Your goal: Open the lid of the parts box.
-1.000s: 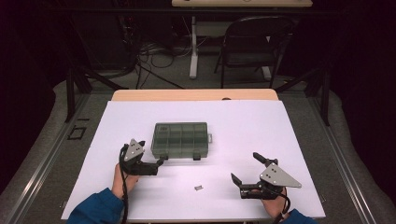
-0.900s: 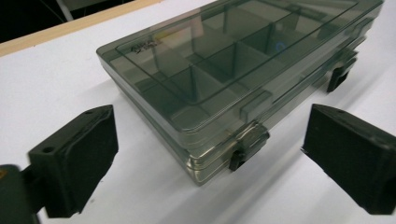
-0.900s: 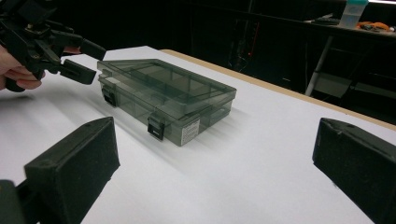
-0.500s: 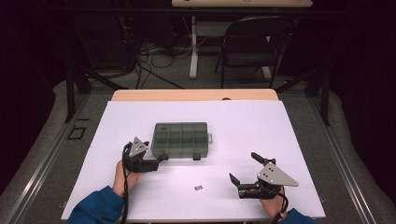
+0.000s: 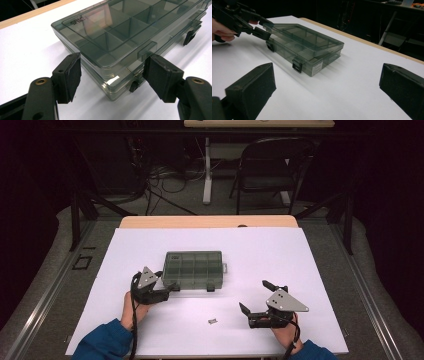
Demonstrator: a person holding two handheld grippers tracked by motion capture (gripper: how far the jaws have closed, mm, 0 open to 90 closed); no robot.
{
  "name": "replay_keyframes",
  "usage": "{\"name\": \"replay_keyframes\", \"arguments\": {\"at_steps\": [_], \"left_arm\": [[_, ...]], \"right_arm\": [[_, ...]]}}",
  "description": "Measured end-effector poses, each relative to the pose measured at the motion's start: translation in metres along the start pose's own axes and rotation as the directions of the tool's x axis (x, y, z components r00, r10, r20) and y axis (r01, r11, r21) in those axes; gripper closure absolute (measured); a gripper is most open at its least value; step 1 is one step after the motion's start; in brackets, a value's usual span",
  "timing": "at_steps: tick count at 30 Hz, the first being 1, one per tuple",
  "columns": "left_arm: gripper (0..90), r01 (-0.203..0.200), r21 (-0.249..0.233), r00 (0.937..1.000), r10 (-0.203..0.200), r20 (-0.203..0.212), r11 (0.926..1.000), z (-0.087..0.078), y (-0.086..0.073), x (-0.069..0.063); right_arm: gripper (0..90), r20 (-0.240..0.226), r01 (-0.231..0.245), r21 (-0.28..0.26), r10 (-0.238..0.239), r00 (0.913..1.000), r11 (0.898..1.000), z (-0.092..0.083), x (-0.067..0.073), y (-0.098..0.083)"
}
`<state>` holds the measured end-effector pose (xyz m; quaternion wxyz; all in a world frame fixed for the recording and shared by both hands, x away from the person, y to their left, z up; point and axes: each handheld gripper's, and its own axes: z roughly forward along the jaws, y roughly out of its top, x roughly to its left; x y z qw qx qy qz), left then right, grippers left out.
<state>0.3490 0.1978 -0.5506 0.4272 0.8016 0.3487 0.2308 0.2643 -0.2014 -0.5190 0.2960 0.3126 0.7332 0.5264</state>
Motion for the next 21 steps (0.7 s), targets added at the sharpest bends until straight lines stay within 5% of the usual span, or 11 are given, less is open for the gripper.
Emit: {"name": "replay_keyframes", "arguments": {"at_steps": [21], "left_arm": [[34.3,-0.003,-0.027,0.9999,0.002,-0.010,0.9996,-0.002,0.003,0.003]], "right_arm": [[2.2,-0.049,0.074,0.090,-0.070,0.9963,0.993,0.057,0.004,0.015]]}}
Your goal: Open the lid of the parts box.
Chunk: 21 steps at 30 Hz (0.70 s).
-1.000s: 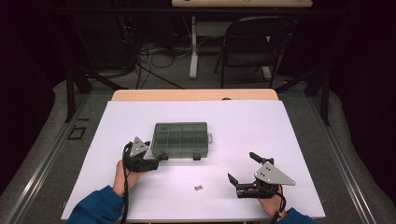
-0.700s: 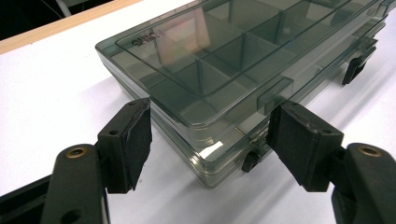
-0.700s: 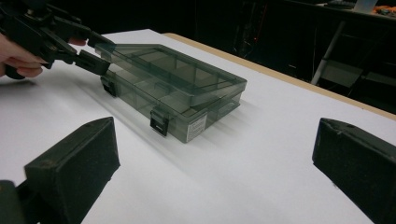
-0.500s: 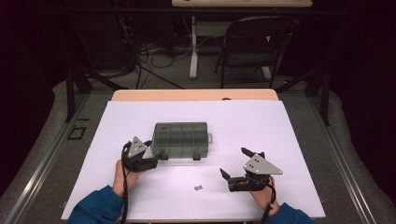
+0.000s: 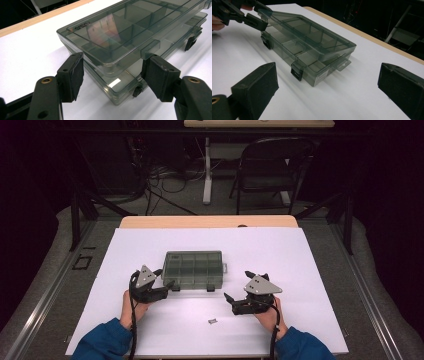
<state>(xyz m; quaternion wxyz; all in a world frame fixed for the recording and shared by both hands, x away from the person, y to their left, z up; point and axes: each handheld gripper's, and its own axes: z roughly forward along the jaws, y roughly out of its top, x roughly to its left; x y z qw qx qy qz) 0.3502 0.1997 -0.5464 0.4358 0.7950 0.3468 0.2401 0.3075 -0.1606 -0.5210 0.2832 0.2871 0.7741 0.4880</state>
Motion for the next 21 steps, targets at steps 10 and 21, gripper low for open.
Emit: {"name": "replay_keyframes", "arguments": {"at_steps": [10,21], "left_arm": [[34.6,0.002,-0.007,1.0000,-0.002,0.004,1.0000,-0.001,0.002,0.002],[36.2,0.001,-0.026,1.0000,-0.001,-0.003,0.9997,-0.001,0.004,0.004]], "right_arm": [[13.0,0.001,0.053,0.045,-0.053,0.9986,0.998,0.038,-0.001,0.007],[27.4,0.007,0.116,0.061,-0.117,0.9932,0.991,0.058,0.000,0.008]]}}
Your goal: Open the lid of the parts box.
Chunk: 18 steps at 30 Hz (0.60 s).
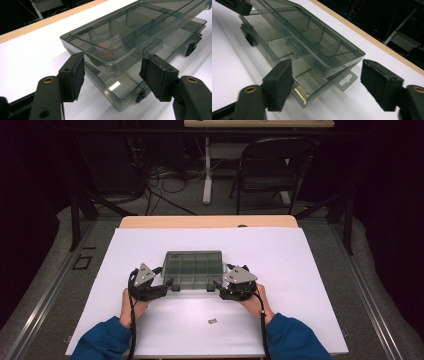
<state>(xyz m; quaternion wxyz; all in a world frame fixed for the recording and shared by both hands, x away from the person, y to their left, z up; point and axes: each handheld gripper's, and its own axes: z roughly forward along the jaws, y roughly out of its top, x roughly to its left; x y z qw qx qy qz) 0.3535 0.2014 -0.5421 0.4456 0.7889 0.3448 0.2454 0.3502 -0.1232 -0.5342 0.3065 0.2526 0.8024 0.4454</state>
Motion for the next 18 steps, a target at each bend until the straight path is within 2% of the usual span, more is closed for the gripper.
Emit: {"name": "replay_keyframes", "arguments": {"at_steps": [1,8,18], "left_arm": [[36.5,0.000,-0.003,1.0000,0.000,0.000,1.0000,-0.0001,0.0002,0.0001],[39.0,-0.014,-0.017,0.9999,0.014,-0.003,0.9998,-0.0003,0.0015,0.0020],[43.6,-0.024,-0.039,0.9996,0.024,-0.019,0.9989,-0.0006,0.0030,0.0042]], "right_arm": [[30.9,0.003,0.002,-0.001,-0.002,1.0000,1.000,0.0020,-0.0011,0.0003],[40.3,0.017,0.021,-0.015,-0.021,0.9996,1.000,0.0059,-0.0029,0.0011],[48.2,0.018,0.045,-0.042,-0.044,0.9989,0.998,0.0069,-0.0031,0.0027]]}}
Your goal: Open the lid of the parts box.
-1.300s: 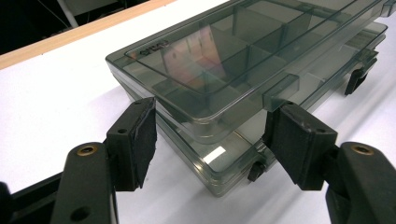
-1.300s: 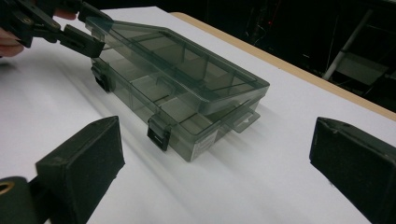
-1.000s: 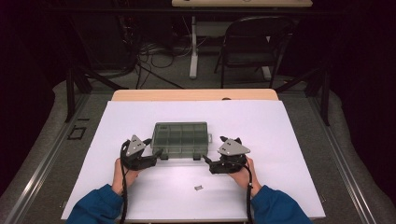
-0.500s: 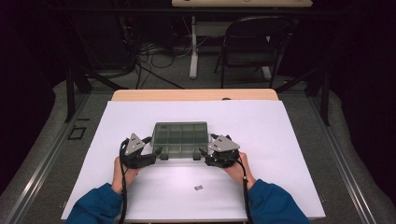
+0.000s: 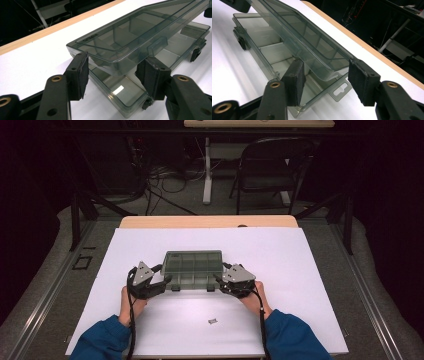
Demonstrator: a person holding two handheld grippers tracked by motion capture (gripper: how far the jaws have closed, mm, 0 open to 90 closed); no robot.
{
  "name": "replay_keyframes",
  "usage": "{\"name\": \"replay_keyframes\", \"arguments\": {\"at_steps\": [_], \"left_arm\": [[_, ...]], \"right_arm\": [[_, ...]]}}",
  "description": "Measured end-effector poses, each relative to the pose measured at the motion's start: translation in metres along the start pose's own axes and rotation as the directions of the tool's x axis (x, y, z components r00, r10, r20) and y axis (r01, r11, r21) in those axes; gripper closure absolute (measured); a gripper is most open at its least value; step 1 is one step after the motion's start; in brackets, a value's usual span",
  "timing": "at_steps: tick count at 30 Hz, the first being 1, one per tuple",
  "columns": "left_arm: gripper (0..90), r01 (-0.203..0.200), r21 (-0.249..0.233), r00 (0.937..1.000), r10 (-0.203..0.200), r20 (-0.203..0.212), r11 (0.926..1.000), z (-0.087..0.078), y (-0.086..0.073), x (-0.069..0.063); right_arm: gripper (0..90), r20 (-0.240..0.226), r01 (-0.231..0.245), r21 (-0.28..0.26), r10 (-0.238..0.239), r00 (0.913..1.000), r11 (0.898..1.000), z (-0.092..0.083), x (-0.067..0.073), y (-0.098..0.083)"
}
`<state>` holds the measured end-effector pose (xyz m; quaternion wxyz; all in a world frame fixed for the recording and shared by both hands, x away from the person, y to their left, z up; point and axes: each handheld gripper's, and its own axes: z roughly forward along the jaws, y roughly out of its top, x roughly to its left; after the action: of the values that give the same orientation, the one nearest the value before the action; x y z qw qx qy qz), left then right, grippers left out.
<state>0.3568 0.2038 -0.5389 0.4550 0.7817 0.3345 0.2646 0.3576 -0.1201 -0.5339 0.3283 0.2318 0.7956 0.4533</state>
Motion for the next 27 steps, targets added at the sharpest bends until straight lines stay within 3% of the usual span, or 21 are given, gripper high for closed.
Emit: {"name": "replay_keyframes", "arguments": {"at_steps": [27], "left_arm": [[56.8,0.002,-0.039,0.9999,-0.003,-0.011,0.9993,0.001,0.007,0.012]], "right_arm": [[61.4,0.013,-0.023,-0.037,0.024,0.9996,0.999,0.002,-0.012,0.005]]}}
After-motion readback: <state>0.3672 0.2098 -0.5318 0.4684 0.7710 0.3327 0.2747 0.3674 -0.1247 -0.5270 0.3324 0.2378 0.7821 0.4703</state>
